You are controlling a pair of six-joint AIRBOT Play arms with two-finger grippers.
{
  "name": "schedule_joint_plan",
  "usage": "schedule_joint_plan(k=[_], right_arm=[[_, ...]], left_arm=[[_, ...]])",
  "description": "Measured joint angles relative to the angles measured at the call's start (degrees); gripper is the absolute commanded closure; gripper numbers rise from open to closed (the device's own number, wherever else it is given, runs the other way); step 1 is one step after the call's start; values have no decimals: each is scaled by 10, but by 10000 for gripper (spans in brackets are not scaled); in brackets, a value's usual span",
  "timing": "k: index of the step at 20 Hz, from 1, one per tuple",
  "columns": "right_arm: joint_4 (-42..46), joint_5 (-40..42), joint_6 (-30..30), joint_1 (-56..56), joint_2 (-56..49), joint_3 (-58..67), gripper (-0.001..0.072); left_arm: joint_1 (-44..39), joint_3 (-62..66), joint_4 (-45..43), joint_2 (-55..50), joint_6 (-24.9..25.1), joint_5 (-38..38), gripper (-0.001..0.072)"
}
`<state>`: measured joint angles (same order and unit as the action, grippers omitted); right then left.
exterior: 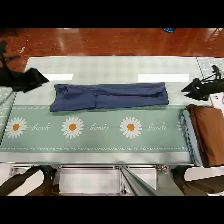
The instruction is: Fold the shirts.
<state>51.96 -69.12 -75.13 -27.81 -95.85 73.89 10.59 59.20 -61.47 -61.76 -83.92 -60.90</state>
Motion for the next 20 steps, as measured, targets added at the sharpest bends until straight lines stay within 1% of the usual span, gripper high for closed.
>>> schedule_joint_plan(k=[2,4,8,9,11,12,13,14,16,18,20], right_arm=[[-30,22,8,24,-14,-12,305],[-53,38,15,45,-30,-19,305],[-84,47,21,90,-55,-23,306],[-91,50,23,105,-59,-23,358],[-87,56,28,132,-67,-21,699],[-84,57,30,143,-68,-16,694],[-83,58,35,153,-68,-8,694],[-84,49,38,159,-63,0,694],[-76,24,43,164,-36,10,694],[-39,0,45,166,15,8,694],[-2,-16,44,166,86,-16,694]], left_arm=[[-33,-64,-5,34,-9,40,203],[-56,-105,-7,46,-16,63,203],[-75,-139,-4,38,-21,83,203],[-76,-143,-2,32,-21,86,203],[-79,-147,8,23,-23,92,204],[-79,-148,15,19,-23,92,270],[-80,-149,22,15,-23,94,543],[-80,-150,29,12,-23,95,685],[-83,-150,50,9,-21,95,693],[-101,-146,80,6,9,102,693],[-137,-134,105,-2,33,123,693]])
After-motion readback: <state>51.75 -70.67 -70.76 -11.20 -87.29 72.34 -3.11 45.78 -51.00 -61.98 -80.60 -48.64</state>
